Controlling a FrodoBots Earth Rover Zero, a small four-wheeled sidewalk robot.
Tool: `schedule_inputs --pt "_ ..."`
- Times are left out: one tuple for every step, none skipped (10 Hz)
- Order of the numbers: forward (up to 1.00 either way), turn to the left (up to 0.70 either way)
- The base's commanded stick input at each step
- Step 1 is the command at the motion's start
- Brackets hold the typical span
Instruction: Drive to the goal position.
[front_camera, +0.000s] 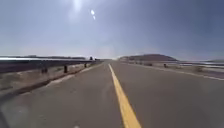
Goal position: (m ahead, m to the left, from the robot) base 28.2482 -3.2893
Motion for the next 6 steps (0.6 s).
schedule_inputs --pt "0.85 0.0" --pt "0.85 0.0" --pt "0.85 0.0" --pt "0.85 0.0" --pt "0.85 0.0" --pt "0.85 0.0"
